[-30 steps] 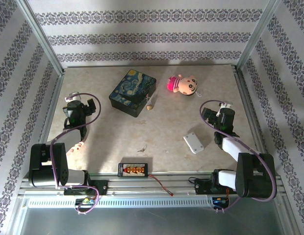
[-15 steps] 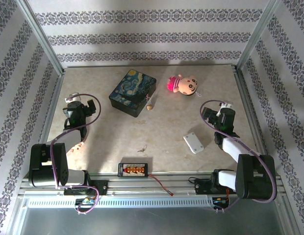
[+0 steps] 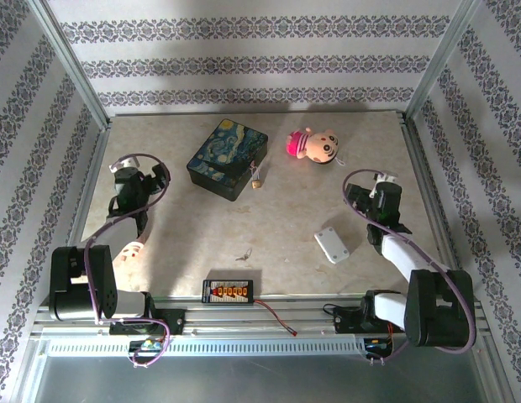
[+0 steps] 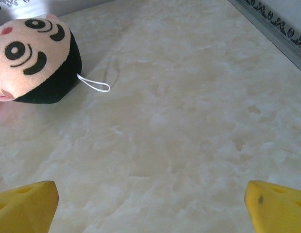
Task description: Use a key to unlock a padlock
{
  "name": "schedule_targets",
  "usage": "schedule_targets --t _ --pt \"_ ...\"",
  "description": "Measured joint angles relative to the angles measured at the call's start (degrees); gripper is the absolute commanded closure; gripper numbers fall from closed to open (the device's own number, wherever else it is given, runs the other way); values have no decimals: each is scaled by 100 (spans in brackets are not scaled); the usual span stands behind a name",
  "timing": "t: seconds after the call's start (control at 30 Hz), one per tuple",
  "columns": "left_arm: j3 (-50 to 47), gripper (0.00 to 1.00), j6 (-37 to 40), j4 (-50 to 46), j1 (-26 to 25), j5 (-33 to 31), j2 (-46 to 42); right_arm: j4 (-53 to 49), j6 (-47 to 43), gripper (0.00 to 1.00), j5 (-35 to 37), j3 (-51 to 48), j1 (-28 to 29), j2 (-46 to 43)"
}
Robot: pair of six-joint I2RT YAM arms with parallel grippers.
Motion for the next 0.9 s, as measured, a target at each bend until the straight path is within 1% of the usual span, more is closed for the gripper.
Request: schedule_targets --t 0.13,0.27,0.4,0.53,0.67,0.77,0.9 --pt "127 1 -494 -24 -129 337 52 -490 -55 2 87 595 422 0" --pt "129 1 -909 -72 -354 481 57 -922 -68 2 103 1248 756 39" --pt "129 1 -1261 -98 -621 492 57 -1344 -42 2 -22 2111 981 455" --pt "153 1 -1495 -238 -1003 398 94 -1860 4 10 -437 3333 1163 1360" --pt "284 1 -1646 -476 -1423 146 146 -2420 -7 18 -911 4887 1403 2583" --pt "352 1 -1808 -490 -1582 76 221 -2822 -50 25 -1250 6092 1622 3565" --pt "387 1 -2006 -505 -1703 15 341 -3381 -96 29 -1569 7622 1908 4798"
